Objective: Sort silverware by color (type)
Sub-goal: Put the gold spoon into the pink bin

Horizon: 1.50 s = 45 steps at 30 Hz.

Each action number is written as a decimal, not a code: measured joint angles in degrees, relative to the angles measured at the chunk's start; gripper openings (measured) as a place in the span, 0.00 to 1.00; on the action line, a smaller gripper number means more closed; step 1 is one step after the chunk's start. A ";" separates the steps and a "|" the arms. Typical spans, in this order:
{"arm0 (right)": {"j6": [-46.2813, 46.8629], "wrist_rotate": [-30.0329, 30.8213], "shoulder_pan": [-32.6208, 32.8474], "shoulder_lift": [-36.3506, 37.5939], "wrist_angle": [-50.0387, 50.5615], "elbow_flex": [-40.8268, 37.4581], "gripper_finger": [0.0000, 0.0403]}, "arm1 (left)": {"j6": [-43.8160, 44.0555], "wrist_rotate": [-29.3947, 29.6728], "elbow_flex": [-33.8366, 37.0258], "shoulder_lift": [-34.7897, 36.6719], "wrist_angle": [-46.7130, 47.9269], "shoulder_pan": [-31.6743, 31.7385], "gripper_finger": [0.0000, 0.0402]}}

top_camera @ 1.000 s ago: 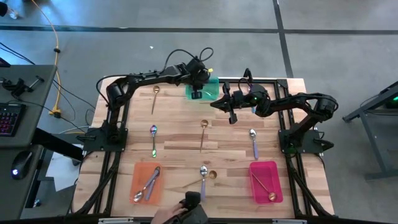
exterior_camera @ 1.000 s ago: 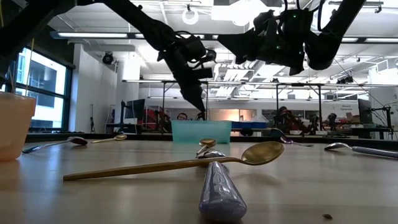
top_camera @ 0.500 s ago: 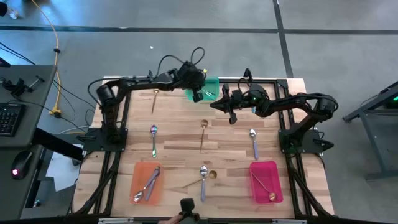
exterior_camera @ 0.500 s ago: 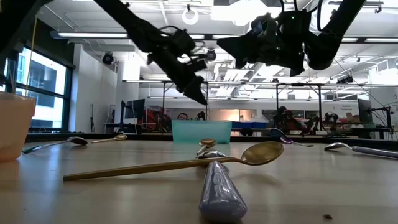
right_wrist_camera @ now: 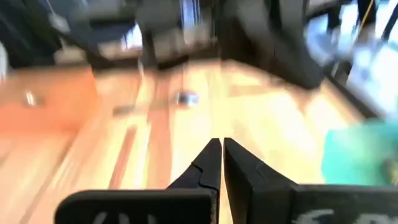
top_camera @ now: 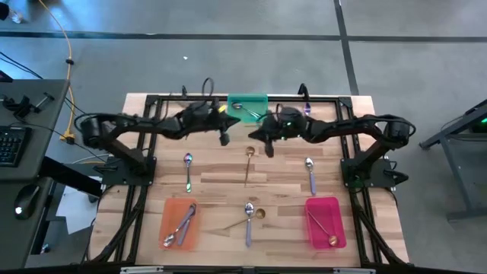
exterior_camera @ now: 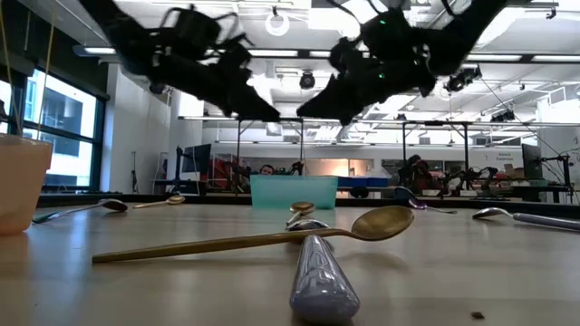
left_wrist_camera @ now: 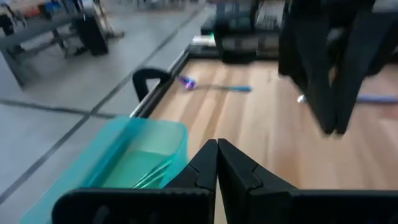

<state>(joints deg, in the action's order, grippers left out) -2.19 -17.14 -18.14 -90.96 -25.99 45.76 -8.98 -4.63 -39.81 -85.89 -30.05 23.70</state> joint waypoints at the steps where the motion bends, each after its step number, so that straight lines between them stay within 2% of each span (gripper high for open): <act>1: -0.30 1.29 1.07 0.00 4.68 1.56 0.00 | 0.97 0.02 1.91 1.05 -2.62 -0.43 0.00; 6: 1.20 3.02 6.88 0.00 26.34 8.29 0.00 | 3.39 0.02 11.08 5.58 -10.73 -2.20 0.00; 9: 3.71 6.56 11.81 0.00 34.26 11.16 0.04 | 3.71 0.05 14.79 7.29 -14.05 -2.84 0.00; 18: 20.84 13.63 27.26 -2.81 37.45 12.46 0.33 | 5.72 -0.37 18.75 7.74 -16.61 -3.13 0.00; 23: 28.61 15.47 34.57 -6.67 37.67 13.86 0.42 | 3.99 -0.67 18.75 7.74 -16.86 -3.76 0.00; 28: 30.84 16.17 38.37 -12.21 39.62 20.13 0.41 | 3.88 -0.71 18.75 7.74 -17.02 -4.16 0.00; 38: 29.61 19.35 41.19 -25.65 55.65 35.47 0.34 | 2.74 -0.80 18.75 7.72 -16.85 -5.44 0.00; 45: 29.25 19.91 42.24 -29.54 59.34 39.25 0.30 | 2.67 -0.78 18.75 7.68 -16.69 -6.01 0.00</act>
<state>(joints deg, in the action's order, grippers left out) 27.07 2.77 24.09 -120.50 33.34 85.01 -6.31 -5.41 -21.06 -78.22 -46.74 17.69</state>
